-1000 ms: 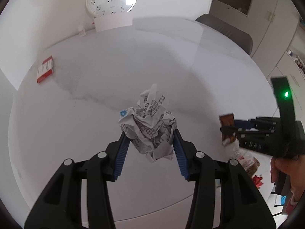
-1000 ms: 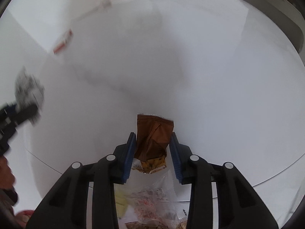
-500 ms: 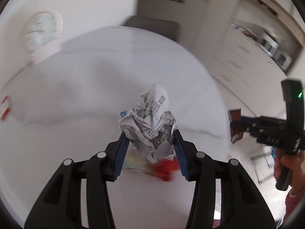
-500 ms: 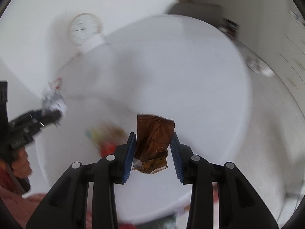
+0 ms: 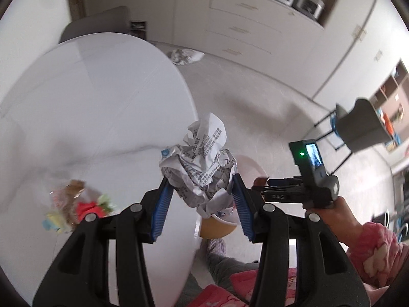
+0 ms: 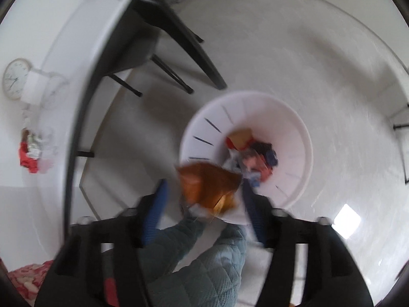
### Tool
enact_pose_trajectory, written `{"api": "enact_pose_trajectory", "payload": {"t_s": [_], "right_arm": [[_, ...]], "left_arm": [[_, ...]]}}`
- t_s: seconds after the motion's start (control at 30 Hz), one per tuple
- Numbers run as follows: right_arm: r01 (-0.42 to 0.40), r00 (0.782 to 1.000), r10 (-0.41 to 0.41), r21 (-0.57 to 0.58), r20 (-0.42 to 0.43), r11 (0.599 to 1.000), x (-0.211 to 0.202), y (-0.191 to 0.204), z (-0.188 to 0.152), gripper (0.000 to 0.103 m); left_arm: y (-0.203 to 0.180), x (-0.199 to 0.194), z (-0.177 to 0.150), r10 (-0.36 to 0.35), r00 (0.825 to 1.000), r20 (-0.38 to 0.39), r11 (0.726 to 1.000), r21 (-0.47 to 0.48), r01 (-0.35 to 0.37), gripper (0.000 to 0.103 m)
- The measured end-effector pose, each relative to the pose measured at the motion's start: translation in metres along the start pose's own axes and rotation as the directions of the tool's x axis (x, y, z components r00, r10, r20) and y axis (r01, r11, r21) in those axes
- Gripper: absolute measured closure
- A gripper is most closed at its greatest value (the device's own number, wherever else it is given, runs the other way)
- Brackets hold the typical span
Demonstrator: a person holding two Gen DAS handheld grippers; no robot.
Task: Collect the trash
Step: 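Drop the brown wrapper and white paper into the wastebasket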
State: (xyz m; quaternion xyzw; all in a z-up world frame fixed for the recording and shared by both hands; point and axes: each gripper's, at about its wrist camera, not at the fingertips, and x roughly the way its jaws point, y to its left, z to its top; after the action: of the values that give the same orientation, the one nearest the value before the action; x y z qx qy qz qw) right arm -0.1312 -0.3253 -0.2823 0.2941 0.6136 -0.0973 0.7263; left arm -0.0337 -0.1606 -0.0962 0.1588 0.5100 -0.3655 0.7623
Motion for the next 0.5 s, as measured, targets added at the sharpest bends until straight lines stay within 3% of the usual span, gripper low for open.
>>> {"api": "enact_pose_trajectory", "payload": {"t_s": [0.13,0.43,0.5], "right_arm": [[-0.015,0.999,0.013,0.052,0.029,0.999,-0.014,-0.03,-0.012,0.018],[-0.007,0.991,-0.01,0.123,0.136,0.992,-0.074,-0.077,-0.024,0.011],[-0.007,0.987,-0.014,0.128,0.159,0.992,-0.088,-0.083,-0.028,0.01]], "left_arm": [[-0.026,0.018,0.009,-0.008,0.999,-0.038,0.999,0.032,0.009,0.057],[-0.083,0.081,0.023,-0.064,0.985,-0.163,0.991,0.109,0.082,0.056],[-0.093,0.093,0.021,-0.063,0.98,-0.188,0.989,0.12,0.087,0.051]]}}
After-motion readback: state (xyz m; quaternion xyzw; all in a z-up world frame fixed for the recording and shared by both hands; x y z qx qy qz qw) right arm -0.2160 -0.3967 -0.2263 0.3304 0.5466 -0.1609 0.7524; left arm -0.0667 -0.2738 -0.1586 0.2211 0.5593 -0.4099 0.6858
